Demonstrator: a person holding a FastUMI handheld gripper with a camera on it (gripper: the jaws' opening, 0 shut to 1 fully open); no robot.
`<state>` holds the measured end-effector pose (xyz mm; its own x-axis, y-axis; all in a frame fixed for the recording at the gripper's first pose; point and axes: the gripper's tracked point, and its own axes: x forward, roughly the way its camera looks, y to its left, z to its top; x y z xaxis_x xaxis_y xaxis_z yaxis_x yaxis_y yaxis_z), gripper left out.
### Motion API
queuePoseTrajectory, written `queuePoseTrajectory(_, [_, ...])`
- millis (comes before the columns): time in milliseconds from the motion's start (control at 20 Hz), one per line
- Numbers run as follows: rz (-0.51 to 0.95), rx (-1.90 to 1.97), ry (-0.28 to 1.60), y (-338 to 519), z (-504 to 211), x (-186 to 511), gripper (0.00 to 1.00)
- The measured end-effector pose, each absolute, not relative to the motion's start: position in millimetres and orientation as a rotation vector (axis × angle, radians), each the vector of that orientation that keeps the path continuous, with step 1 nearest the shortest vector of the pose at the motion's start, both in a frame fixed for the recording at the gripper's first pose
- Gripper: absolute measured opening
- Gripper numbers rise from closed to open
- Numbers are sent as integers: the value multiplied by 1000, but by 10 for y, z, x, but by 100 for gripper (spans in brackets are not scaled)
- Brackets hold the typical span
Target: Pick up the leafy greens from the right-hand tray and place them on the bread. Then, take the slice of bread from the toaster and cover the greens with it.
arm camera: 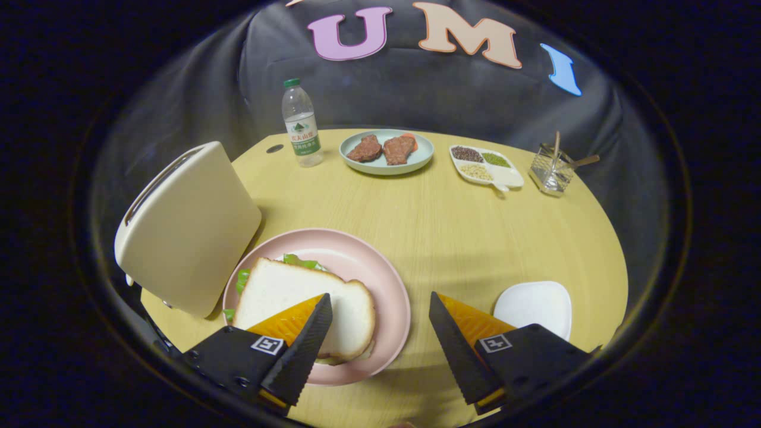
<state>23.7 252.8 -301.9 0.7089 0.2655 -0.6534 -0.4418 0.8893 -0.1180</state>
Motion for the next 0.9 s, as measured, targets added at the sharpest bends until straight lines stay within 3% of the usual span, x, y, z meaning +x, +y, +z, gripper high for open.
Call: queuePoseTrajectory(900, [266, 49, -20, 1351, -6, 365, 100])
